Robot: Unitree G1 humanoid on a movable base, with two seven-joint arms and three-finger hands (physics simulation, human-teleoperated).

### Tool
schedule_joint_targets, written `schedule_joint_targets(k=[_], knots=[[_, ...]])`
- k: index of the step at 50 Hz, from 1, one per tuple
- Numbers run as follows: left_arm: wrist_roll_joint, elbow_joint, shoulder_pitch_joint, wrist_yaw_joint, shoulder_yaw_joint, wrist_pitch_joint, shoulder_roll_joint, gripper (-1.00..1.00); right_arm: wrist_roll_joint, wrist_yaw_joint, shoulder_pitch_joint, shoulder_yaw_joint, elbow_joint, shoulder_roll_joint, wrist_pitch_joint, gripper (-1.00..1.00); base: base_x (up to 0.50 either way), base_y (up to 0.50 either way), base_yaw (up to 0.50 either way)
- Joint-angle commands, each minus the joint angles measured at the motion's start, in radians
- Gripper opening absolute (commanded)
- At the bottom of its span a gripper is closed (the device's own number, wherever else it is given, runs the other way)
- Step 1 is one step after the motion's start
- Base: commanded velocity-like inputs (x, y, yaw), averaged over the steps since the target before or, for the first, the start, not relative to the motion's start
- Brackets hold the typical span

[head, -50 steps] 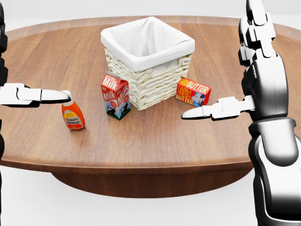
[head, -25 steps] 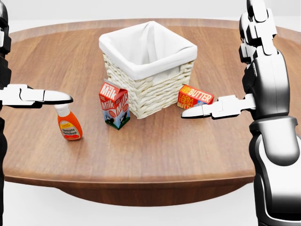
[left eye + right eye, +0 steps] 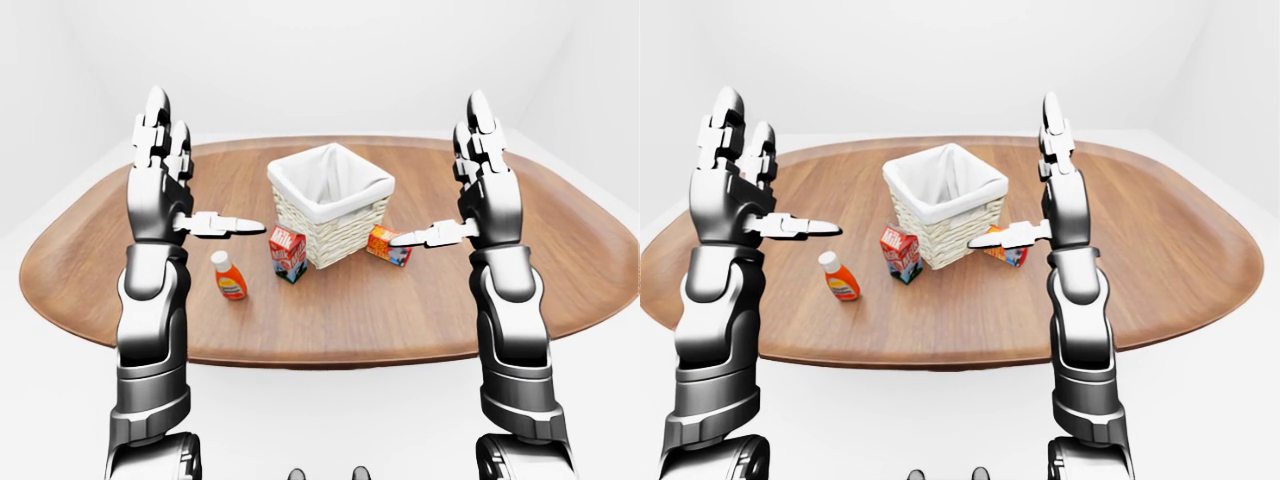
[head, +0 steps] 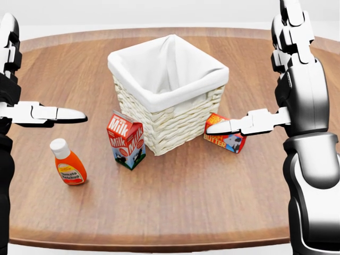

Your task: Pick up the butter and put it in the basket.

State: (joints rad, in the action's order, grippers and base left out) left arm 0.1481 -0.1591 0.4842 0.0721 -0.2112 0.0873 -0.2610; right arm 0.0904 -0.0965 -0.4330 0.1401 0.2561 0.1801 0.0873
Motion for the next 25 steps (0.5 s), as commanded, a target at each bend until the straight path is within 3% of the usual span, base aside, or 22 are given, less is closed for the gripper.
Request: schedule_joint_targets(k=[1, 25], knots=[[-0.007, 0.002, -0.003, 0.003, 0.004, 0.000, 0.005, 1.00, -0.011, 0.005, 0.003, 0.008, -0.026, 0.004, 0.000, 1.00, 0.29, 0.00, 0.00], [-0.012, -0.004, -0.013, 0.009, 0.002, 0.000, 0.009, 1.00, -0.007, -0.005, 0.024, 0.007, -0.013, 0.006, 0.000, 1.00, 0.29, 0.00, 0.00]])
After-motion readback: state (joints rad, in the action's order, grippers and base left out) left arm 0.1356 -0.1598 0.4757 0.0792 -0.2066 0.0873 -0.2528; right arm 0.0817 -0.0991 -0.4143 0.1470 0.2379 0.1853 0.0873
